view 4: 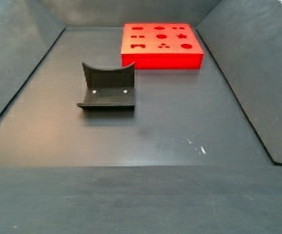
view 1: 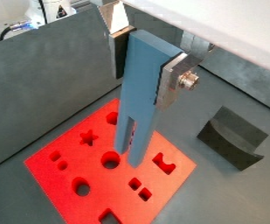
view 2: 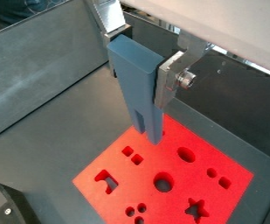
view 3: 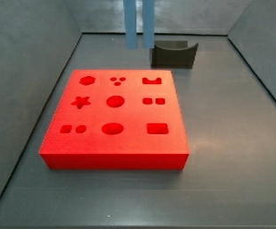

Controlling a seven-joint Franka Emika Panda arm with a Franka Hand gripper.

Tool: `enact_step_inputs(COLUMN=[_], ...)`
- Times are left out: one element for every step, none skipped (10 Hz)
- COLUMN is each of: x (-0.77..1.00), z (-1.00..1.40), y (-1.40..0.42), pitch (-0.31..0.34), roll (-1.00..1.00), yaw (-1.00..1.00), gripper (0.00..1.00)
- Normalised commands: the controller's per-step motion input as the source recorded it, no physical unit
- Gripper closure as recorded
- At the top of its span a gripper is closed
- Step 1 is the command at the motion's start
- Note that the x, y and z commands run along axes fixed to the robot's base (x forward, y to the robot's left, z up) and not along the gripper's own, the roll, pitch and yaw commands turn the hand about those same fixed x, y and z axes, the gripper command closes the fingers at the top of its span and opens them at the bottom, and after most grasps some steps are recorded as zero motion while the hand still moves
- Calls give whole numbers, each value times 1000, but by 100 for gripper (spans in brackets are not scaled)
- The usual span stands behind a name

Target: Insert the double-square object.

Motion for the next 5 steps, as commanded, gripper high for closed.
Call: enact_step_inputs(x=[0,69,171,169,177], z=[0,9,9,3,9], y=[-17,-194,-209,-203,-203], pitch=[0,-106,-113,-104,-99], roll=[0,500,500,500,500], yaw=[0,-89,-177,-166,-157], gripper=[100,100,100,100,100])
